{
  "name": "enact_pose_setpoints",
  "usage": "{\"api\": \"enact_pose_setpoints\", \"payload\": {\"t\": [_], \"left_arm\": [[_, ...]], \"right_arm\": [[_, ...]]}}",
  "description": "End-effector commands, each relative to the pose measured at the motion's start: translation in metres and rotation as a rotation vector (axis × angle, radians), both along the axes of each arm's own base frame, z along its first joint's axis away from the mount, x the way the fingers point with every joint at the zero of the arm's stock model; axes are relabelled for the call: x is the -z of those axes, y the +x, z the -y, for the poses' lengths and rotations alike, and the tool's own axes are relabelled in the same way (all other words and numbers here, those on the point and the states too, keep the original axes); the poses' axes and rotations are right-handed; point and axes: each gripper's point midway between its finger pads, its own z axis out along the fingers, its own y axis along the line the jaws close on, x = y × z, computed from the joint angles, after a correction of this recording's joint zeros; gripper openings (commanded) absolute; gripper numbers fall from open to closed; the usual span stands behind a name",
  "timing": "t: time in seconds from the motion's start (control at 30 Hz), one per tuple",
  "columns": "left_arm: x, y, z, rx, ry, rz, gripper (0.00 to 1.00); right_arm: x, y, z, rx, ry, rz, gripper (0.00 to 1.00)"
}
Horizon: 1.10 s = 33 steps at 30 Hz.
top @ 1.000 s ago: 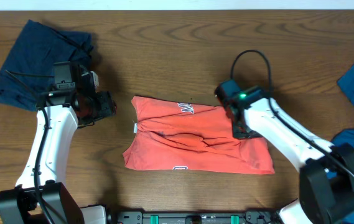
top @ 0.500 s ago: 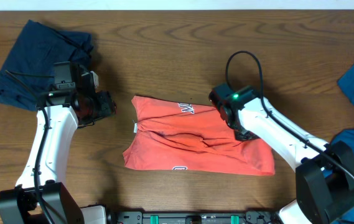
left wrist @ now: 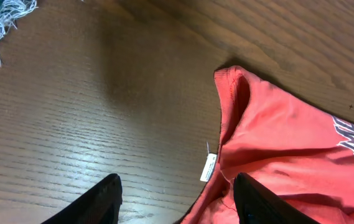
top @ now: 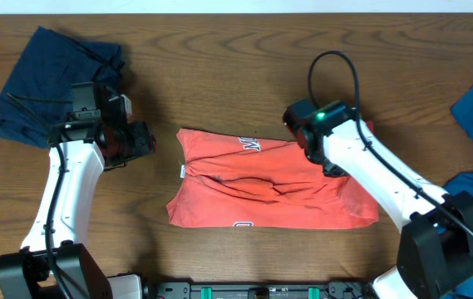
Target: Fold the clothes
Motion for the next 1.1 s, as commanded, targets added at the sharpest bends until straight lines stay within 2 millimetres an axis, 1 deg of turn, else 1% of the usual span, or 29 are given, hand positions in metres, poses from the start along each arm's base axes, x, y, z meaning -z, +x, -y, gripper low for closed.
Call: {"api": "enact_pose_setpoints", "payload": {"t": [0.0, 0.17, 0.27, 0.47, 0.53, 0.63, 0.7, 0.93, 1.07], "left_arm": [[0.004, -0.001, -0.001, 0.004, 0.006, -0.011, 0.59], [0.004, -0.001, -0.001, 0.004, 0.006, -0.011, 0.59], [0.004, -0.001, -0.001, 0.004, 0.006, -0.011, 0.59], [0.004, -0.001, -0.001, 0.004, 0.006, -0.011, 0.59], [0.004, -0.001, -0.001, 0.003, 0.006, -0.010, 0.59], [0.004, -0.001, -0.001, 0.004, 0.006, -0.011, 0.59], [0.004, -0.001, -0.001, 0.004, 0.005, -0.012, 0.59], [0.004, -0.001, -0.001, 0.004, 0.006, -0.011, 0.59], [0.004, -0.001, -0.001, 0.004, 0.005, -0.011, 0.59]], "right_arm": [[0.004, 0.004, -0.006, -0.040, -0.050, -0.006, 0.04], [0.026, 0.004, -0.009, -0.042, -0.089, -0.065, 0.03], [0.037, 0.003, -0.016, -0.062, -0.110, -0.092, 0.02], [0.040, -0.003, -0.038, -0.111, -0.108, -0.070, 0.03], [0.044, -0.004, -0.050, -0.130, -0.079, -0.063, 0.04], [0.049, -0.004, -0.064, -0.152, -0.042, -0.043, 0.05], [0.051, -0.002, -0.069, -0.159, -0.027, -0.028, 0.06], [0.056, 0.000, -0.076, -0.154, 0.012, -0.015, 0.06], [0.048, 0.007, -0.065, -0.161, -0.049, 0.013, 0.06]]}}
